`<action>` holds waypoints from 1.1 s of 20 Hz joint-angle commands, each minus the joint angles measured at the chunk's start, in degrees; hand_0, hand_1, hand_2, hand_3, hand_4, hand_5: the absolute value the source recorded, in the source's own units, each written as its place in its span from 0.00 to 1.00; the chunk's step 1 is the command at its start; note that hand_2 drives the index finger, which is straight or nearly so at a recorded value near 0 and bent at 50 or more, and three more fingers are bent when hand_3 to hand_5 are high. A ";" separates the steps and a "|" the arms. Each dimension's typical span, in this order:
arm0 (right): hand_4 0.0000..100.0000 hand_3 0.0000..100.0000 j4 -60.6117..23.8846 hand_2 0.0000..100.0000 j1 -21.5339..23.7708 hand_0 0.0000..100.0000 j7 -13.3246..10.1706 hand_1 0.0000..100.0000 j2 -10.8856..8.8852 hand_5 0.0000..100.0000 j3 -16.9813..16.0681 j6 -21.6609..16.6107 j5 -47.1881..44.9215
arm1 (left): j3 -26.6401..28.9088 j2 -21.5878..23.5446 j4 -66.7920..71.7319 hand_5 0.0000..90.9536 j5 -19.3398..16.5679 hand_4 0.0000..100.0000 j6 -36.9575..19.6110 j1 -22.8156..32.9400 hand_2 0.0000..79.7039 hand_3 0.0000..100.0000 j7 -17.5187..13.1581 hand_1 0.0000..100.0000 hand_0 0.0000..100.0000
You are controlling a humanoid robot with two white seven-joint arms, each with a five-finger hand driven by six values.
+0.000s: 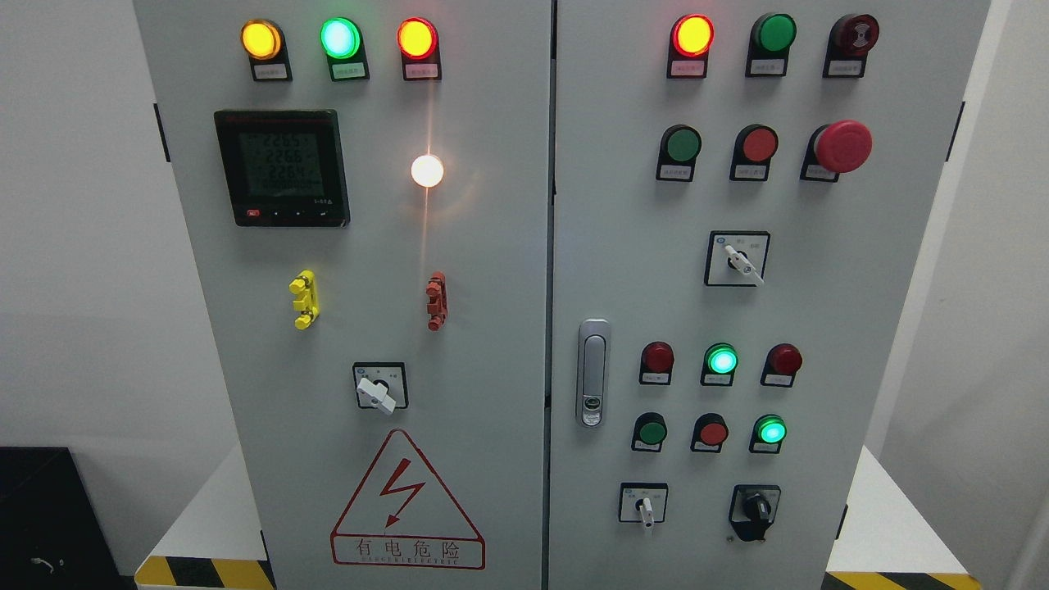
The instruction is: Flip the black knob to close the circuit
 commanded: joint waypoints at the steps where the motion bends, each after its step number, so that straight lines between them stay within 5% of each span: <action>1: 0.95 1.00 -12.06 0.92 -1.74 0.04 1.44 0.00 0.20 0.97 -0.72 1.81 3.86 | 0.00 0.01 0.00 0.00 0.00 0.00 0.00 0.35 0.00 0.00 0.04 0.56 0.12; 22: 0.96 1.00 -15.67 0.93 -11.32 0.00 6.27 0.00 0.55 0.99 -0.72 5.24 8.17 | 0.00 0.01 0.00 0.00 0.00 0.00 0.00 0.35 0.00 0.00 0.04 0.56 0.12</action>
